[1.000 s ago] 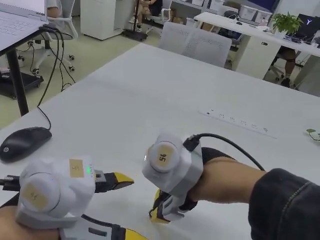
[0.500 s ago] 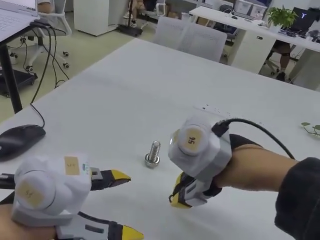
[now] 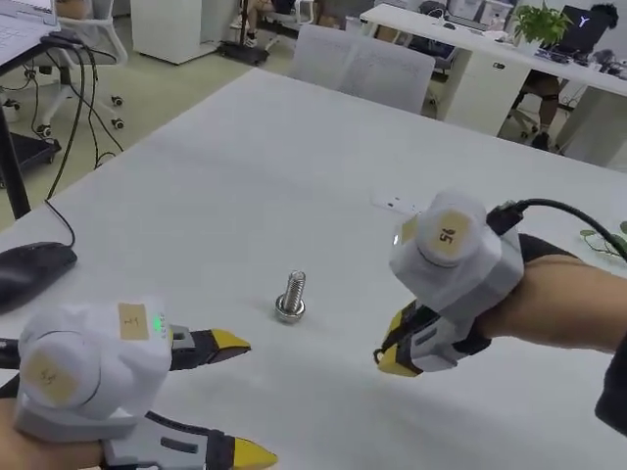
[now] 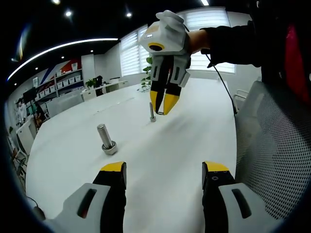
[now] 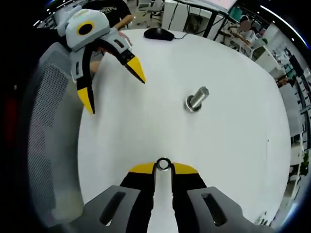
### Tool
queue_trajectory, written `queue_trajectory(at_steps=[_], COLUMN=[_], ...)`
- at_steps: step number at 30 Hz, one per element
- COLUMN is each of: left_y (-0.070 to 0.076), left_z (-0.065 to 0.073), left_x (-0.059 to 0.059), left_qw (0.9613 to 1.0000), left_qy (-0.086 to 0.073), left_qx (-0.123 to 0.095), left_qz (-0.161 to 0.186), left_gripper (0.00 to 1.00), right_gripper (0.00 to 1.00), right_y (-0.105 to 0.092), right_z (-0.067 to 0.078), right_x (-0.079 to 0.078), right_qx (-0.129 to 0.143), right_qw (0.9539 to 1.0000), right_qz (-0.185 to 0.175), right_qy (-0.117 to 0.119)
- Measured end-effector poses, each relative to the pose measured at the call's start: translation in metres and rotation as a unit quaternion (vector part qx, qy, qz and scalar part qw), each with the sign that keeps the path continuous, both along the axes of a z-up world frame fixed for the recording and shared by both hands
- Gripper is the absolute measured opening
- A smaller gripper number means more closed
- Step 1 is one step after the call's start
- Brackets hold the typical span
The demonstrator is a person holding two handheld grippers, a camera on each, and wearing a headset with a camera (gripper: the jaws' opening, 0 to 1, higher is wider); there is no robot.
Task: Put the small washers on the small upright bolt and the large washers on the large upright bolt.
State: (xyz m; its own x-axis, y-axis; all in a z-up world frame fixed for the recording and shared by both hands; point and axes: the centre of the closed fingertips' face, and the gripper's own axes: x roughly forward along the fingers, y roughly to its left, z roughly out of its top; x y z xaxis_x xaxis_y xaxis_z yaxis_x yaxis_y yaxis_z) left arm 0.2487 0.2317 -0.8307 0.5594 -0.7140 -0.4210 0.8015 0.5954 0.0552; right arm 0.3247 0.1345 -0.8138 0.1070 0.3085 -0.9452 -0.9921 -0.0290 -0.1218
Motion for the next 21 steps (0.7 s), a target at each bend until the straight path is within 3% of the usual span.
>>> queue_trajectory(at_steps=[21], left_y=[-0.004], left_z=[-0.002], left_x=[0.000], left_qw=[1.0000], left_qy=[0.008], left_qx=[0.002], left_qz=[-0.001], left_gripper=[0.62], right_gripper=[0.13], right_y=[-0.037], right_z=[0.025], right_x=[0.045], right_qx=[-0.001], right_qw=[0.9982], right_qz=[-0.048], right_qy=[-0.036])
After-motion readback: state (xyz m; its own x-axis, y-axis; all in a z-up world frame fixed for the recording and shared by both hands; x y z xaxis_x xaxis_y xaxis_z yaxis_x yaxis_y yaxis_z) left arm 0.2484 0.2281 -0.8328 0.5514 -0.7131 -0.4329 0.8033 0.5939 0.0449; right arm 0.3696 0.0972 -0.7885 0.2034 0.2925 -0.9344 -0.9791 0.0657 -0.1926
